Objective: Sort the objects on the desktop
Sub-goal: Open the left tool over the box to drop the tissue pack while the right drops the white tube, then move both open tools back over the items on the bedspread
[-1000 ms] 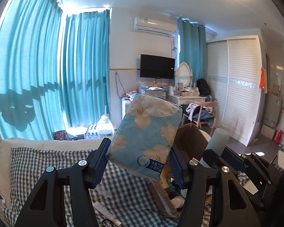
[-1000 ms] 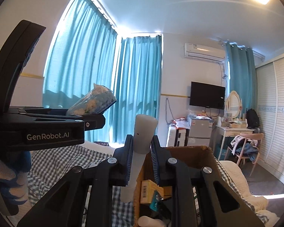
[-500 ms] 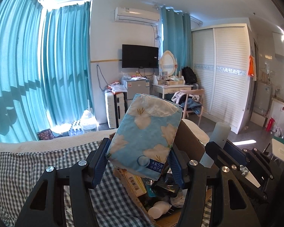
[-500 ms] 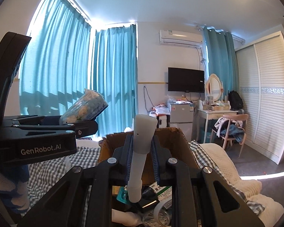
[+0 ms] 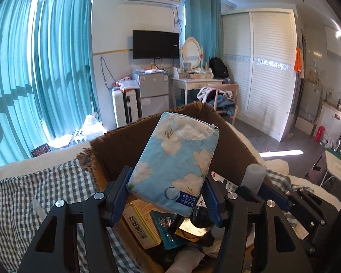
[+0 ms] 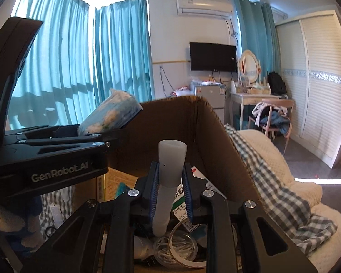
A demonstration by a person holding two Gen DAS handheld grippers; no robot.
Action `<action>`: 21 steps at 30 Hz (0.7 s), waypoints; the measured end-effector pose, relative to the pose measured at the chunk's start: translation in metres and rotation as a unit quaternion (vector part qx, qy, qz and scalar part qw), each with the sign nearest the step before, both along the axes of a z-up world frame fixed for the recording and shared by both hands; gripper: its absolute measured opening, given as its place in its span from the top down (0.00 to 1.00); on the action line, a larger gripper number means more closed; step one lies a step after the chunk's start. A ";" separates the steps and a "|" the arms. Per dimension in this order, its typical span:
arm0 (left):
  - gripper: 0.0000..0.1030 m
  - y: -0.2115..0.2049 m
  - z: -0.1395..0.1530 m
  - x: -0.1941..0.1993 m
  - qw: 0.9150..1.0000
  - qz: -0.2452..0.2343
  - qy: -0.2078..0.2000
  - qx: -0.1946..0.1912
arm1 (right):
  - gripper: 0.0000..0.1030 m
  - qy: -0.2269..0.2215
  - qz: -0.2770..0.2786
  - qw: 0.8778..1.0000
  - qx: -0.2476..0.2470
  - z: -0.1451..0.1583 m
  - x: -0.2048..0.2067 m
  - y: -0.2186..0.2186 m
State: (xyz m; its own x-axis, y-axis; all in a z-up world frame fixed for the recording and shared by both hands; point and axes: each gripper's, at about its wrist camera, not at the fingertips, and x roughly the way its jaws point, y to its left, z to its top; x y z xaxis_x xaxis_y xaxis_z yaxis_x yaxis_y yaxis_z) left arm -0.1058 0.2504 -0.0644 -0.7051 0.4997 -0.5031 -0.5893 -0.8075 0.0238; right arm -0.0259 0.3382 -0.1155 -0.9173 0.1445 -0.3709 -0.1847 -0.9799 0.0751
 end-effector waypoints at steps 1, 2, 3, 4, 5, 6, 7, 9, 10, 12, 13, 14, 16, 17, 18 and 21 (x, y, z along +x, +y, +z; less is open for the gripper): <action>0.42 0.004 -0.004 -0.005 1.000 0.000 -0.003 -0.006 | 0.81 -0.014 0.002 1.000 -0.004 -0.005 -0.005 0.002; 0.42 0.008 -0.007 -0.008 1.000 -0.001 -0.008 -0.011 | 0.81 -0.022 0.000 1.000 -0.006 -0.007 -0.007 0.004; 0.40 0.011 -0.011 -0.013 1.000 0.000 -0.014 -0.019 | 0.81 -0.026 -0.005 1.000 -0.005 -0.010 -0.009 0.005; 0.38 0.015 -0.016 -0.017 0.999 0.003 -0.021 -0.030 | 0.81 -0.028 -0.004 1.000 -0.007 -0.012 -0.010 0.006; 0.37 0.017 -0.020 -0.020 0.999 0.007 -0.024 -0.038 | 0.81 -0.027 0.000 1.000 -0.011 -0.013 -0.010 0.007; 0.36 0.018 -0.024 -0.021 0.999 0.013 -0.027 -0.041 | 0.81 -0.026 0.000 1.000 -0.012 -0.013 -0.010 0.004; 0.31 0.018 -0.025 -0.022 0.999 0.015 -0.029 -0.040 | 0.81 -0.024 0.002 1.000 -0.011 -0.012 -0.010 0.003; 0.22 0.013 -0.023 -0.020 0.999 0.015 -0.029 -0.027 | 0.76 -0.025 0.005 1.000 0.006 -0.010 -0.011 -0.002; 0.21 0.010 -0.019 -0.019 0.999 0.016 -0.026 -0.019 | 0.74 -0.026 0.001 1.000 0.016 -0.010 -0.011 -0.005; 0.19 0.005 -0.012 -0.016 1.000 0.015 -0.022 -0.011 | 0.74 -0.025 -0.002 0.999 0.024 -0.009 -0.010 -0.007; 0.18 0.001 -0.007 -0.015 1.000 0.016 -0.020 -0.007 | 0.73 -0.023 -0.001 0.999 0.024 -0.007 -0.010 -0.009; 0.18 -0.005 -0.002 -0.013 1.000 0.019 -0.016 -0.005 | 0.72 -0.019 -0.001 0.999 0.028 -0.006 -0.008 -0.011; 0.17 -0.018 0.008 -0.011 1.000 0.029 -0.009 0.000 | 0.52 -0.009 -0.007 0.999 0.042 -0.002 -0.005 -0.016; 0.16 -0.025 0.012 -0.009 0.999 0.033 -0.007 0.001 | 0.47 -0.003 -0.008 0.999 0.045 0.000 -0.004 -0.017; 0.14 -0.033 0.018 -0.008 0.999 0.038 -0.004 0.004 | 0.42 0.008 -0.006 0.999 0.046 0.004 0.000 -0.019; 0.08 -0.062 0.036 -0.002 0.998 0.057 0.016 0.006 | 0.34 0.022 -0.009 0.999 0.047 0.014 0.006 -0.022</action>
